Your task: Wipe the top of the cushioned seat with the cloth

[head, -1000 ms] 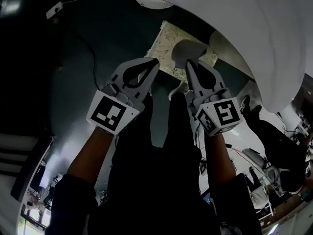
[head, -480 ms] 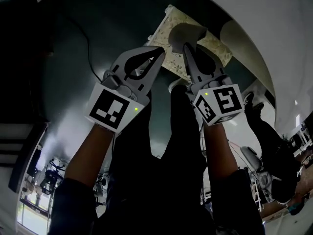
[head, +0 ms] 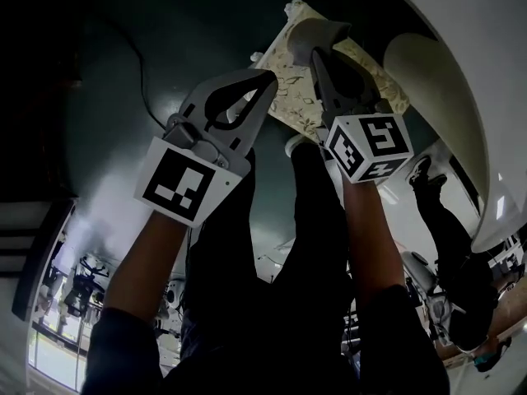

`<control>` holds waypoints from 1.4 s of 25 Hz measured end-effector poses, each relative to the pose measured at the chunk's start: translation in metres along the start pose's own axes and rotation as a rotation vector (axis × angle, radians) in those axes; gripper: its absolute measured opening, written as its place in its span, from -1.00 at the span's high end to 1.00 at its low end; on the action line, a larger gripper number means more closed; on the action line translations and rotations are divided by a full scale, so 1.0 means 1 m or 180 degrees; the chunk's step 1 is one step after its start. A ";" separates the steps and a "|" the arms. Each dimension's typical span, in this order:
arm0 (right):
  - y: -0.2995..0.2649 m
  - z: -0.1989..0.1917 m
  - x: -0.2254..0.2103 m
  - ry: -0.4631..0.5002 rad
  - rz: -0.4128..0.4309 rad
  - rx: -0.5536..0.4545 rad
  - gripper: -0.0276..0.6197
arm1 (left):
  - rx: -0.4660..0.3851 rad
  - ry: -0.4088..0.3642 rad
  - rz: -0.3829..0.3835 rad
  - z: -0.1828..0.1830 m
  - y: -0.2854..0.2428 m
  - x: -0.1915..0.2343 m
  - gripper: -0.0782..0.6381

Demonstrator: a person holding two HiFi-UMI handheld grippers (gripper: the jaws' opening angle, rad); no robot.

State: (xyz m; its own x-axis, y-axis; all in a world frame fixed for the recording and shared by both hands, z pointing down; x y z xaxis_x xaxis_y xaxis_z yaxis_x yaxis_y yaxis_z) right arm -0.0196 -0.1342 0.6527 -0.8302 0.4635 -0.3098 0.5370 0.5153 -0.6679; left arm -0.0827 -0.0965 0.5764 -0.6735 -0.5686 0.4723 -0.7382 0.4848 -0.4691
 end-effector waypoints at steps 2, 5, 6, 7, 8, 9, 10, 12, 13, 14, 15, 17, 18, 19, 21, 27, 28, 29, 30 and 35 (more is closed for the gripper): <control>-0.010 -0.013 -0.005 -0.0002 -0.0020 0.0076 0.82 | 0.0023 0.0000 -0.0007 -0.005 -0.005 0.001 0.76; -0.015 -0.033 -0.017 -0.0001 -0.0072 0.0199 0.82 | 0.0037 0.0007 -0.0035 -0.007 -0.012 -0.005 0.76; -0.014 -0.039 -0.022 -0.0009 -0.0098 0.0234 0.82 | 0.0046 -0.0003 -0.0050 -0.007 -0.014 -0.008 0.76; -0.012 -0.044 -0.026 -0.0023 -0.0124 0.0263 0.82 | 0.0058 -0.0016 -0.0068 -0.007 -0.016 -0.012 0.76; -0.009 -0.049 -0.031 -0.0042 -0.0150 0.0283 0.82 | 0.0070 -0.0026 -0.0089 -0.007 -0.018 -0.016 0.76; -0.005 -0.053 -0.035 -0.0063 -0.0175 0.0296 0.82 | 0.0083 -0.0033 -0.0113 -0.008 -0.020 -0.020 0.76; -0.001 -0.056 -0.039 -0.0085 -0.0203 0.0306 0.82 | 0.0098 -0.0037 -0.0139 -0.008 -0.022 -0.024 0.76; 0.007 -0.061 -0.048 -0.0128 -0.0261 0.0324 0.82 | 0.0130 -0.0050 -0.0193 -0.007 -0.028 -0.030 0.76; 0.010 -0.063 -0.053 -0.0151 -0.0291 0.0330 0.82 | 0.0147 -0.0068 -0.0219 -0.007 -0.032 -0.033 0.76; 0.013 -0.066 -0.059 -0.0176 -0.0323 0.0334 0.82 | 0.0163 -0.0092 -0.0244 -0.007 -0.036 -0.036 0.76; 0.017 -0.070 -0.065 -0.0201 -0.0357 0.0338 0.82 | 0.0178 -0.0119 -0.0272 -0.007 -0.041 -0.039 0.76; 0.026 -0.076 -0.078 -0.0250 -0.0434 0.0348 0.82 | 0.0205 -0.0163 -0.0329 -0.007 -0.049 -0.048 0.76; 0.031 -0.079 -0.084 -0.0277 -0.0476 0.0351 0.82 | 0.0218 -0.0176 -0.0357 -0.007 -0.053 -0.053 0.76; 0.036 -0.083 -0.091 -0.0305 -0.0519 0.0353 0.82 | 0.0231 -0.0186 -0.0383 -0.007 -0.057 -0.058 0.76; 0.047 -0.089 -0.104 -0.0357 -0.0595 0.0355 0.82 | 0.0257 -0.0205 -0.0429 -0.006 -0.064 -0.068 0.76; 0.087 -0.114 -0.146 -0.0508 -0.0830 0.0377 0.82 | 0.0367 -0.0276 -0.0589 -0.012 -0.091 -0.103 0.76; 0.094 -0.119 -0.154 -0.0538 -0.0874 0.0383 0.82 | 0.0381 -0.0292 -0.0622 -0.013 -0.096 -0.109 0.76; 0.102 -0.124 -0.161 -0.0567 -0.0916 0.0390 0.82 | 0.0393 -0.0305 -0.0652 -0.014 -0.102 -0.116 0.76; 0.109 -0.128 -0.169 -0.0597 -0.0955 0.0396 0.82 | 0.0406 -0.0314 -0.0676 -0.015 -0.107 -0.122 0.76; 0.145 -0.142 -0.198 -0.0727 -0.1143 0.0438 0.82 | 0.0469 -0.0369 -0.0795 -0.017 -0.131 -0.152 0.76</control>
State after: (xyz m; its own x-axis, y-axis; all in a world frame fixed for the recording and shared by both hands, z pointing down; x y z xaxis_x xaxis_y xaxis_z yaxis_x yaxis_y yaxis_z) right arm 0.2442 -0.0493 0.7134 -0.9805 0.0937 -0.1729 0.1965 0.5067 -0.8394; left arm 0.1153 -0.0621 0.5787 -0.4569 -0.7340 0.5024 -0.8612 0.2237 -0.4564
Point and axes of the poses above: the fingertips, and each gripper's own axes: y backward along the fingers, x to its left, z out of its top, the point moved 1 cm from there along y, backward along the fingers, and after that the axes turned 11 degrees about -z, right-handed, at the moved point
